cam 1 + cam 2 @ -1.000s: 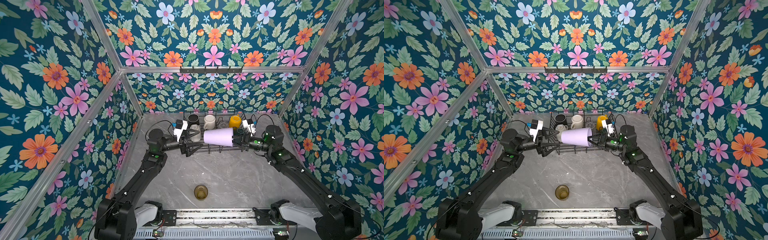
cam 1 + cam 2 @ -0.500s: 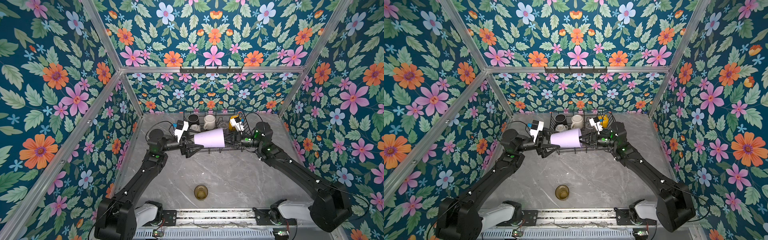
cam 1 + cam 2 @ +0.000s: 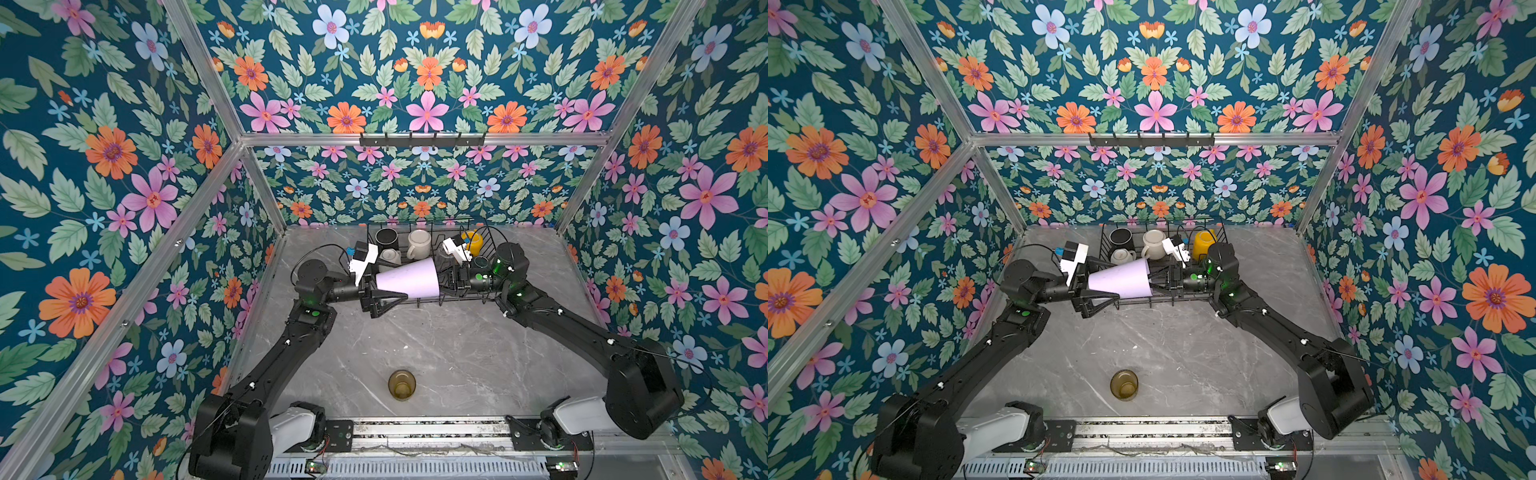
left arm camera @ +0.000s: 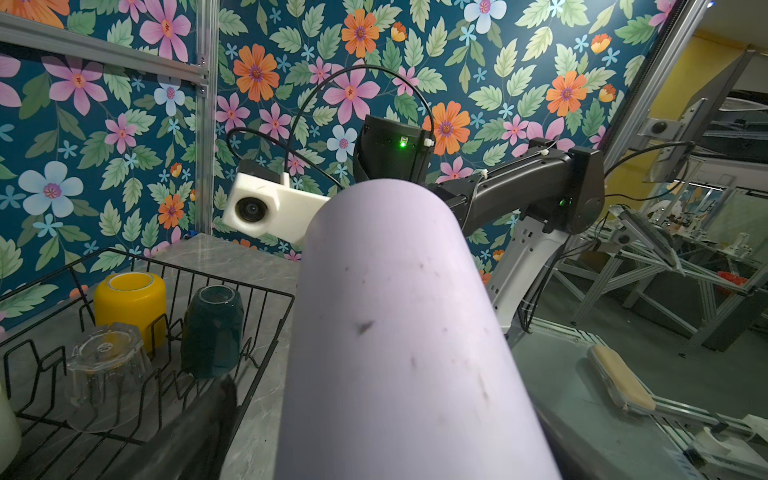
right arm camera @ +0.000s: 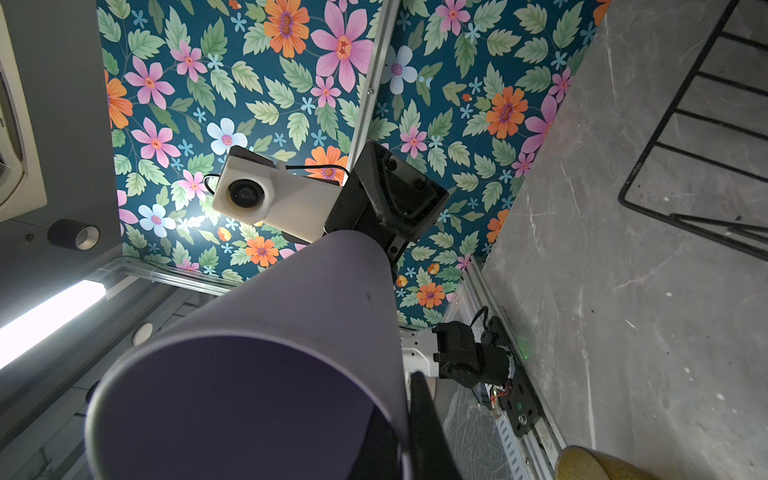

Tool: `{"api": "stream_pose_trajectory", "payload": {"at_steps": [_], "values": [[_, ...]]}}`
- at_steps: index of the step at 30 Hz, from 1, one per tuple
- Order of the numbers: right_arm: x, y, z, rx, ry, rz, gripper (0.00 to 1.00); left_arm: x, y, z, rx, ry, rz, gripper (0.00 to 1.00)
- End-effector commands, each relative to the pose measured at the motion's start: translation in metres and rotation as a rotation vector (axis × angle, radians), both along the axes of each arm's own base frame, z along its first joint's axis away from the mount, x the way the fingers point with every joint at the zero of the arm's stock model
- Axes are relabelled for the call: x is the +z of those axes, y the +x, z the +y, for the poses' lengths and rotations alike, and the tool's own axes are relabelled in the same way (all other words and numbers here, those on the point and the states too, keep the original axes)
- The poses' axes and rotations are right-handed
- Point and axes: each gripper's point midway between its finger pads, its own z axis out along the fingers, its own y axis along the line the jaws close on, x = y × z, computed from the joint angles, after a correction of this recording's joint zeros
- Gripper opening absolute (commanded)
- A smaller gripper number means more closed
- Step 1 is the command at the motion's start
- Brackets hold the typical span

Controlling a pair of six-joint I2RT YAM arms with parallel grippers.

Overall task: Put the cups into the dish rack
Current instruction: 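Carry the lilac cup toward the left gripper while the left gripper reaches for it, then close the left gripper on the lilac cup and open the right gripper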

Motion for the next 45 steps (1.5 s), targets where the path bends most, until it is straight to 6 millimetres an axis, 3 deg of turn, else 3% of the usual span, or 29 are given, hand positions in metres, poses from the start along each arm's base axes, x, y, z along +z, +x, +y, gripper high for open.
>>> {"api": "stream_pose_trajectory", "payload": {"at_steps": [1, 8, 13, 17, 21, 24, 29, 38, 42, 45], "values": [[0.011, -0.009, 0.004, 0.062, 0.034, -0.05, 0.0, 0.006, -0.001, 0.0, -0.004, -0.011, -0.022, 0.99], [0.007, -0.008, 0.011, 0.08, 0.036, -0.032, 0.0, 0.006, -0.002, -0.001, -0.015, -0.009, -0.017, 0.97], [0.004, -0.008, 0.012, 0.086, 0.036, -0.024, 0.0, 0.007, -0.002, -0.001, -0.02, -0.009, -0.018, 0.87], [0.003, -0.007, 0.012, 0.084, 0.037, -0.019, 0.0, 0.008, -0.003, -0.003, -0.039, -0.005, -0.011, 0.68], [0.001, -0.006, 0.013, 0.081, 0.032, -0.01, 0.01, 0.009, -0.002, -0.002, -0.034, -0.007, -0.009, 0.42], [0.0, -0.005, 0.013, 0.066, 0.019, -0.005, 0.18, 0.01, -0.002, -0.002, -0.025, -0.009, -0.023, 0.28], [-0.005, 0.001, 0.005, 0.009, -0.013, 0.001, 0.36, 0.009, 0.001, -0.001, 0.005, 0.01, -0.034, 0.02], [-0.022, 0.021, -0.035, -0.206, -0.097, 0.038, 0.47, 0.012, 0.005, 0.001, 0.06, 0.028, -0.061, 0.0], [-0.043, 0.024, -0.068, -0.4, -0.284, 0.022, 0.56, 0.01, 0.019, 0.003, 0.133, 0.062, -0.056, 0.0], [-0.044, 0.021, -0.093, -0.514, -0.402, -0.028, 0.63, 0.011, 0.036, 0.006, 0.229, 0.094, -0.043, 0.0]]}}
